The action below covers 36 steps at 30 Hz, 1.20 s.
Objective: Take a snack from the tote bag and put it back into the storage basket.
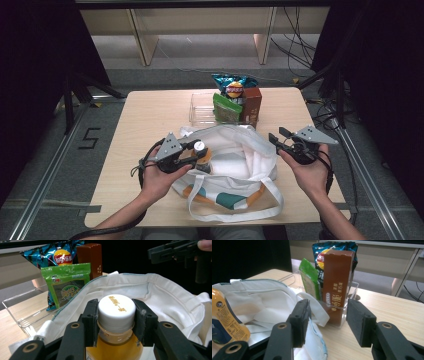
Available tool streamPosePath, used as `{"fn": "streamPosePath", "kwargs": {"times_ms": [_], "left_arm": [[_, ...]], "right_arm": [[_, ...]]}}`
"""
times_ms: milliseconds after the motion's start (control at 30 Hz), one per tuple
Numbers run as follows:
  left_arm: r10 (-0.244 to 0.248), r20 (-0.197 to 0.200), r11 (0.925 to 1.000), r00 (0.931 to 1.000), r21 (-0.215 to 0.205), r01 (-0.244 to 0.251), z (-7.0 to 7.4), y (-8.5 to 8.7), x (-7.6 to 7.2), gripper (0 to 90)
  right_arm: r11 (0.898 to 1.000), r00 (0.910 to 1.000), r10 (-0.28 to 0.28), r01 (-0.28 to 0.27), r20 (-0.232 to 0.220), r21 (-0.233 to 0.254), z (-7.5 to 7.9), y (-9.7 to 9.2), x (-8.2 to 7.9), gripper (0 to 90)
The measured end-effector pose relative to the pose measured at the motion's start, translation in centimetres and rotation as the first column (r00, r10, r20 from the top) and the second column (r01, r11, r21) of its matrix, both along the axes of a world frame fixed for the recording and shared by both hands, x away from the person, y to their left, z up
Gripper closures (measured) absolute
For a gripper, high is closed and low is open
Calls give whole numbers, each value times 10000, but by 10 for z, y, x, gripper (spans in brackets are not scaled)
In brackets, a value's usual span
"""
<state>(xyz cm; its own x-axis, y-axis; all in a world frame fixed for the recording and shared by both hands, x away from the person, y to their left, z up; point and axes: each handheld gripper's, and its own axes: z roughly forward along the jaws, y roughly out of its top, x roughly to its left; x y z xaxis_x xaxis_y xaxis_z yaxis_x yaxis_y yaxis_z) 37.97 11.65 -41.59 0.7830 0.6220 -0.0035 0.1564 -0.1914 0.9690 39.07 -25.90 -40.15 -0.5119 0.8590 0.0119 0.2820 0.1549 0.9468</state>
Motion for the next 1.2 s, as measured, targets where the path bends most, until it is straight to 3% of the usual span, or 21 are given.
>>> {"fn": "streamPosePath", "kwargs": {"times_ms": [333, 367, 633, 667, 733, 1033, 1200], "left_arm": [[6, 37, 9997, 10000, -244, -5, 12, 1, 1, 586], [6, 37, 9997, 10000, -244, -5, 12, 1, 1, 585], [-30, 89, 9993, 10000, -377, 33, 25, 4, 4, 586], [-37, 58, 9991, 10000, -415, 39, 25, 4, 4, 586], [-64, 20, 9991, 10000, -425, 65, 26, 4, 4, 586], [46, 77, 9984, 10000, -570, -42, 35, 8, 6, 586], [82, 231, 9983, 9997, -574, -69, 42, 10, 9, 587]], "right_arm": [[9998, 9998, -175, 175, 16, 45, -1, 0, -1, 526], [9999, 9998, -114, 116, -141, 101, -1, 0, -1, 526], [9995, 9999, -100, 96, 119, 313, -3, 1, 1, 518], [9999, 10000, 11, -10, -58, 153, -2, 0, 1, 516], [9993, 9999, 105, -100, -117, 363, -4, 1, 1, 513], [9997, 9998, 43, -38, -211, 233, -5, 3, -1, 486], [9999, 9999, 104, -105, 71, 113, -6, 4, 1, 484]]}}
